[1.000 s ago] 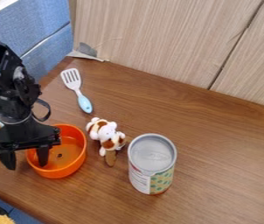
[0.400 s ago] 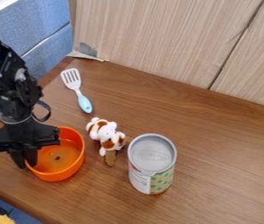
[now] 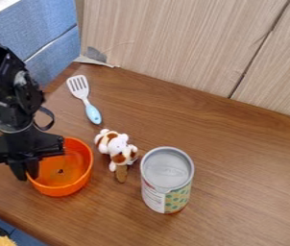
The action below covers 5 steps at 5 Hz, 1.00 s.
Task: Moved the orange pot to the upper part of the bench
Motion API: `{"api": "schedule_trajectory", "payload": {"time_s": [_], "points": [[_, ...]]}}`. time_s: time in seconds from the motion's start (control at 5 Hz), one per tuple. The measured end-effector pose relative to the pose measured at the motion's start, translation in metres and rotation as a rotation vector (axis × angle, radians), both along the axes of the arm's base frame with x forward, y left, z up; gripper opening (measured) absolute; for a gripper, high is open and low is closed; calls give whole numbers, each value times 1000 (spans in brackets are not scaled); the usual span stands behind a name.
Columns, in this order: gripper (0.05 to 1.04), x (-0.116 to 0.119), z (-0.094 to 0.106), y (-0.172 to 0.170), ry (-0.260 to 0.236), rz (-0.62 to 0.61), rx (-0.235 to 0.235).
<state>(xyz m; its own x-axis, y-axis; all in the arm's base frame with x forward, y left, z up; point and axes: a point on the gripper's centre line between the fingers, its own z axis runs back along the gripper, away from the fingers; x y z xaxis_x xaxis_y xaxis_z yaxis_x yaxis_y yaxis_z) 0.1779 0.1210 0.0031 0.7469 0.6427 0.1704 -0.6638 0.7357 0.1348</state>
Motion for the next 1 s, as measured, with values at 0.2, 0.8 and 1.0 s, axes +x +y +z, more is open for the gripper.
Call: {"api": "schedule_trajectory", "payload": {"time_s": [0.2, 0.8, 1.0], "points": [[81, 2, 16, 0, -13, 25, 68], [71, 65, 63, -34, -144, -26, -3], [71, 95, 62, -55, -165, -45, -71]]}}
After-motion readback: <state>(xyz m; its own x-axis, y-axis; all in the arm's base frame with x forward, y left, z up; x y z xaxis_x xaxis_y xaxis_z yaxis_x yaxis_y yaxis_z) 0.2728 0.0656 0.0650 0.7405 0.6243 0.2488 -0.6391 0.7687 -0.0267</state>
